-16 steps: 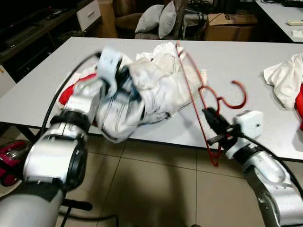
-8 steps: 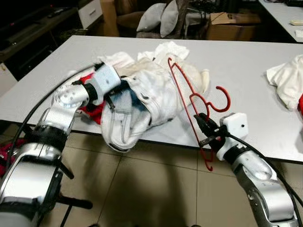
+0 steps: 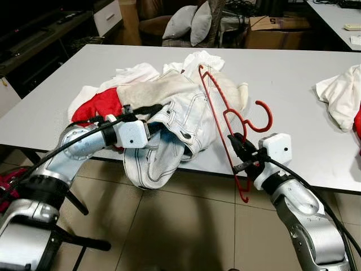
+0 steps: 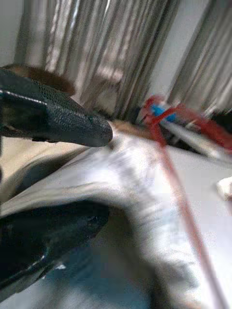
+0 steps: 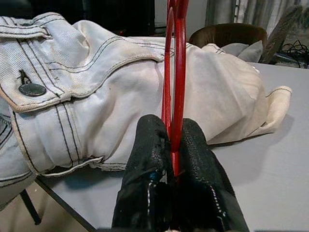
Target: Hang hanger
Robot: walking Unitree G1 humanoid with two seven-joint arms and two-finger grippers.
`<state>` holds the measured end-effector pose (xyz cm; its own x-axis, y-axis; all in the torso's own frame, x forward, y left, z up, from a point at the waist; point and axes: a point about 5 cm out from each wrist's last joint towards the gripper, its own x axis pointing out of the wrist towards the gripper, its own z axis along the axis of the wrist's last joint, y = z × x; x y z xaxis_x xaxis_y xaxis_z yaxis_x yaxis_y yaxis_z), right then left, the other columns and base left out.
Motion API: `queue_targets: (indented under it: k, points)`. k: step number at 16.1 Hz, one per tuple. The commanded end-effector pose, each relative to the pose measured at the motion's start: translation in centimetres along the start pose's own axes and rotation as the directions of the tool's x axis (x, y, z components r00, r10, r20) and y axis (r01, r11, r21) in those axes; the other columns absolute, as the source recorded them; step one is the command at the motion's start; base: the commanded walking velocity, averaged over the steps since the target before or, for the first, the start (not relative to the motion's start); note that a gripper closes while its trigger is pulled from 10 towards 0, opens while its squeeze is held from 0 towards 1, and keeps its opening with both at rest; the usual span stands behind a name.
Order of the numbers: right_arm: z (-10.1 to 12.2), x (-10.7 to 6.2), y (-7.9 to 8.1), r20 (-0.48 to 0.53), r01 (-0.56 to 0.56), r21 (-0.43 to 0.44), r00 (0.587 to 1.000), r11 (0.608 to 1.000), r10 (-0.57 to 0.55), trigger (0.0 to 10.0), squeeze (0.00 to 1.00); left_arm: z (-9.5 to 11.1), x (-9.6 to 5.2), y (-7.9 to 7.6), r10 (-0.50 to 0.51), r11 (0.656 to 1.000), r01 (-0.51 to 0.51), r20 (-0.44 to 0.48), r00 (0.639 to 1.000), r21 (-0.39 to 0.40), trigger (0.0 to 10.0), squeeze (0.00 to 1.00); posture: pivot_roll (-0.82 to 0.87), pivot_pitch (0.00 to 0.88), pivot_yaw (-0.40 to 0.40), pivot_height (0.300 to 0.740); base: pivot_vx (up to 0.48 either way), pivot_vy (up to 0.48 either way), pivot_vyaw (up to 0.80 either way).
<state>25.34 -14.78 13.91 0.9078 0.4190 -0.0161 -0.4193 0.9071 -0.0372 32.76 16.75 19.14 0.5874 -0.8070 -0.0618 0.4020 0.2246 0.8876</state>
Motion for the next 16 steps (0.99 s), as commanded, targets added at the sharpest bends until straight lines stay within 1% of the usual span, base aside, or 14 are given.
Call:
queue_targets:
  k: [1,2,3,4,5,6,7,8,9,10,12,13,14,16]
  points:
    - [0.6,0.2,0.3,0.016,-0.008,-0.008,1.000,1.000,0.008,10.0,0.00,0.7,-0.3,1.0,0.065,0.998,-0.066,0.042,0.997,0.018,10.0,0.00,-0.06,0.000,0.112,0.740,0.000,0.000,0.00]
    - [0.7,0.3,0.4,0.019,-0.012,-0.008,1.000,1.000,0.013,10.0,0.00,1.1,-0.5,1.1,0.070,0.997,-0.072,0.065,0.995,0.029,10.0,0.23,-0.05,0.000,0.112,0.740,0.000,0.000,0.00]
    - [0.8,0.5,0.5,0.023,-0.018,-0.006,1.000,1.000,0.018,10.0,0.00,1.5,-0.7,0.6,0.038,0.997,-0.044,0.092,0.995,0.061,10.0,1.00,-0.05,0.000,0.109,0.740,0.000,0.000,0.00]
    - [0.8,0.6,0.6,0.023,-0.020,-0.007,1.000,1.000,0.020,10.0,0.00,1.6,-0.6,0.2,0.010,0.997,-0.017,0.097,0.995,0.075,10.0,1.00,-0.05,0.000,0.107,0.740,0.000,0.000,0.00]
    - [0.8,0.7,0.6,0.023,-0.024,-0.007,0.999,1.000,0.024,10.0,0.00,2.0,-0.2,-0.7,-0.033,0.993,0.019,0.112,0.993,0.120,10.0,1.00,-0.04,0.000,0.105,0.740,0.000,0.000,0.00]
    - [0.8,0.9,0.7,0.025,-0.033,-0.009,0.999,0.999,0.034,10.0,0.00,2.0,0.2,-1.8,-0.088,0.984,0.071,0.096,0.992,0.164,10.0,1.00,-0.04,0.000,0.104,0.740,0.000,0.000,0.00]
    - [0.9,1.0,0.7,0.027,-0.039,-0.011,0.999,0.999,0.039,10.0,0.00,1.6,0.7,-2.4,-0.121,0.980,0.112,0.044,0.992,0.162,10.0,0.21,-0.04,0.000,0.106,0.740,0.000,0.000,0.00]
    - [0.9,1.1,0.7,0.028,-0.041,-0.012,0.999,0.999,0.041,10.0,0.00,1.4,0.9,-2.7,-0.138,0.977,0.133,0.021,0.990,0.165,10.0,0.21,-0.04,0.000,0.106,0.740,0.000,0.000,0.00]
    - [0.9,1.1,0.7,0.029,-0.040,-0.012,0.999,0.999,0.041,10.0,0.00,1.1,1.2,-3.1,-0.149,0.978,0.148,-0.005,0.989,0.150,10.0,0.00,-0.04,0.000,0.110,0.740,0.000,0.000,0.00]
    - [0.9,1.2,0.7,0.030,-0.040,-0.011,0.999,0.999,0.040,10.0,0.00,1.1,1.6,-3.8,-0.171,0.973,0.170,-0.006,0.985,0.158,10.0,0.00,-0.04,0.000,0.112,0.740,0.000,0.000,0.00]
    - [1.0,1.3,0.7,0.033,-0.040,-0.010,0.999,0.999,0.040,10.0,0.00,1.7,2.5,-4.0,-0.130,0.975,0.126,0.008,0.991,0.183,10.0,0.00,-0.04,0.000,0.111,0.740,0.000,0.000,0.00]
    - [1.0,1.4,0.8,0.035,-0.040,-0.009,0.999,0.999,0.040,10.0,0.00,2.4,3.3,-4.3,-0.095,0.978,0.085,0.045,0.994,0.193,10.0,0.00,-0.04,0.000,0.112,0.740,0.000,0.000,0.00]
    - [1.0,1.4,0.8,0.036,-0.040,-0.007,0.999,0.999,0.040,10.0,0.00,3.1,3.6,-4.9,-0.110,0.976,0.092,0.084,0.990,0.196,10.0,0.00,-0.04,0.000,0.110,0.740,0.000,0.000,0.00]
    - [1.0,1.5,0.8,0.035,-0.040,-0.008,0.999,0.999,0.040,10.0,0.00,4.0,4.0,-6.0,-0.124,0.976,0.098,0.129,0.984,0.192,10.0,0.00,-0.04,0.000,0.111,0.740,0.000,0.000,0.00]
